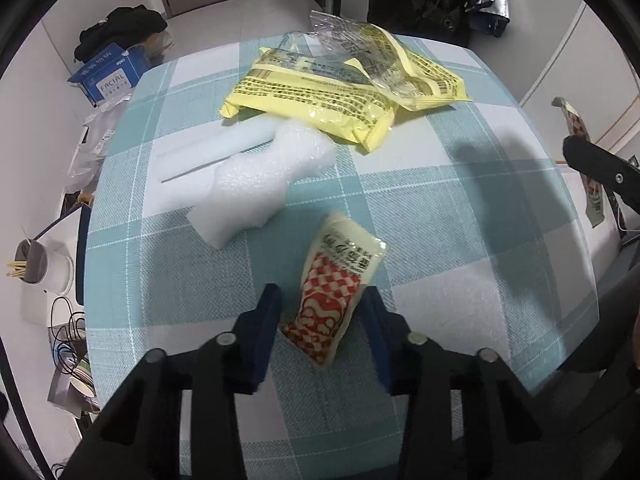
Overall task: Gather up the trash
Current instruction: 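Grasp the red-checkered sauce packet with the left gripper while the right holds its packet, then carry both held packets over the white round bin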
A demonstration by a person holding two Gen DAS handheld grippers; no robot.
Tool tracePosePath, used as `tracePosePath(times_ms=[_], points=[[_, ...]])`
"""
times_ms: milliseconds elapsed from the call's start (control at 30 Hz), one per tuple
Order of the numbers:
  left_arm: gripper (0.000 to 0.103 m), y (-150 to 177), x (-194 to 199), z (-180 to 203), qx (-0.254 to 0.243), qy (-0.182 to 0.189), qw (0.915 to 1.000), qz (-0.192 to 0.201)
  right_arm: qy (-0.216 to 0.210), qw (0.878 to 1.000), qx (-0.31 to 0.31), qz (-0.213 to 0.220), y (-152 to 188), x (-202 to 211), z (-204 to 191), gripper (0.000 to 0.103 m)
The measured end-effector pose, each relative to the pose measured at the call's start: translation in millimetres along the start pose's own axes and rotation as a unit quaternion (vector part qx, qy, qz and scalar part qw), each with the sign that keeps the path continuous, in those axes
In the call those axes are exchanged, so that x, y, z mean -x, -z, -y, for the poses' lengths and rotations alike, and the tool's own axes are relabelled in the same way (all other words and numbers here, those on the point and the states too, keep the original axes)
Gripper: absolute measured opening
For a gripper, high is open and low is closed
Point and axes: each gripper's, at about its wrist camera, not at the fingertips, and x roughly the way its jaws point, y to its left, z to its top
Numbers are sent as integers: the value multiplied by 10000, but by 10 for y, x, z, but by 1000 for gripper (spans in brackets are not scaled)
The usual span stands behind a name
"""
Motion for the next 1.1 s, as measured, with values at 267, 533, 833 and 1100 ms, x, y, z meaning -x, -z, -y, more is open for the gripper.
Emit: tracePosePath(times_ms=[267,533,833,1100], points=[[22,29,-5,58,-47,-54,10000,-12,2,10000,20,-12,7,2,-3,22],[17,44,8,41,-30,108,9999,-27,20,10000,-50,-12,14,0,11,22],[15,40,54,-4,96,202,9998,-8,-63,10000,-73,-14,21,11,-17,22],[15,14,93,-37,305,490,9983,4,-166,9998,-56,9,24,45,-72,22]])
